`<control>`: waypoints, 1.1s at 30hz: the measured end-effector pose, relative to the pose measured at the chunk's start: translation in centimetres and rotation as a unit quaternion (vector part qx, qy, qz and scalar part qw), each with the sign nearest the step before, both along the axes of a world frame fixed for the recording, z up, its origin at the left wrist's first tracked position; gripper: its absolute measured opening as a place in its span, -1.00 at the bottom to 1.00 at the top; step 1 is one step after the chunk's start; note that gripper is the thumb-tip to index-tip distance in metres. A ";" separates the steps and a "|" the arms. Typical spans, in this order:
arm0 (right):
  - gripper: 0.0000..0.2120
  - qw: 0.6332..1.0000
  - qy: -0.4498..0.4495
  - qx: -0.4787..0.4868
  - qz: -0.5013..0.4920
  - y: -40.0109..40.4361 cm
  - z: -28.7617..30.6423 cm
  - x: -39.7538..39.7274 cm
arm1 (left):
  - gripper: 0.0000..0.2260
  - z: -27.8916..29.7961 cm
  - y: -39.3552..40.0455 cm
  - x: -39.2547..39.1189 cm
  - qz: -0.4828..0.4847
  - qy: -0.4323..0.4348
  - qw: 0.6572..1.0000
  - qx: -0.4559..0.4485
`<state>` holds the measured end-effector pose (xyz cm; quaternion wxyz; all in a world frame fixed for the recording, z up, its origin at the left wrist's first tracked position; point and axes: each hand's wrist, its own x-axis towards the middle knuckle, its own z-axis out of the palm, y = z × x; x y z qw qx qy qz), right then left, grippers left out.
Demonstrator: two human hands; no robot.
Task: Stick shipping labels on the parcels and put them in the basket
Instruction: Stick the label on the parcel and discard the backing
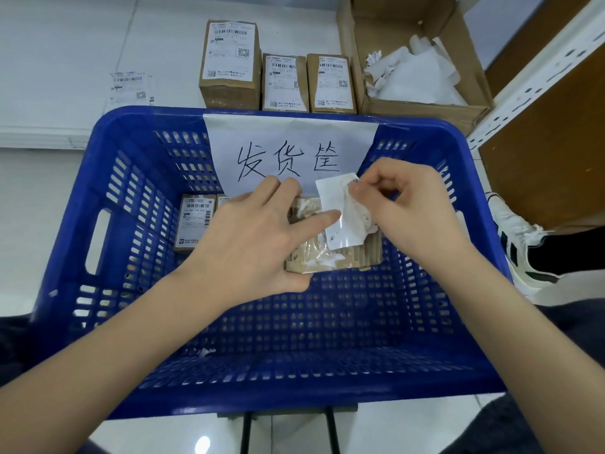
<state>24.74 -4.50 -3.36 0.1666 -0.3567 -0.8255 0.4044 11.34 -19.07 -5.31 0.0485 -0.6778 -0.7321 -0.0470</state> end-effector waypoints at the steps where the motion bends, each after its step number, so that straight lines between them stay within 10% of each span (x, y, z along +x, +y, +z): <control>1: -0.86 1.000 -0.004 -0.003 0.001 0.0 0.0 0.0 | -0.27 0.0 0.0 0.0 0.004 0.002 1.000 0.000; 19: -0.96 0.994 0.014 0.100 -0.043 -0.7 -0.3 -0.1 | -0.28 0.3 0.1 -0.2 0.032 0.000 0.999 0.014; 25: -0.89 0.964 0.035 0.261 0.029 -1.2 -1.8 -0.3 | -0.30 0.1 -0.1 -0.4 0.037 -0.001 0.999 0.016; 33: -0.76 0.964 0.016 0.235 0.125 -1.0 -2.3 -0.4 | -0.33 0.0 0.0 -0.8 0.041 0.007 0.999 0.020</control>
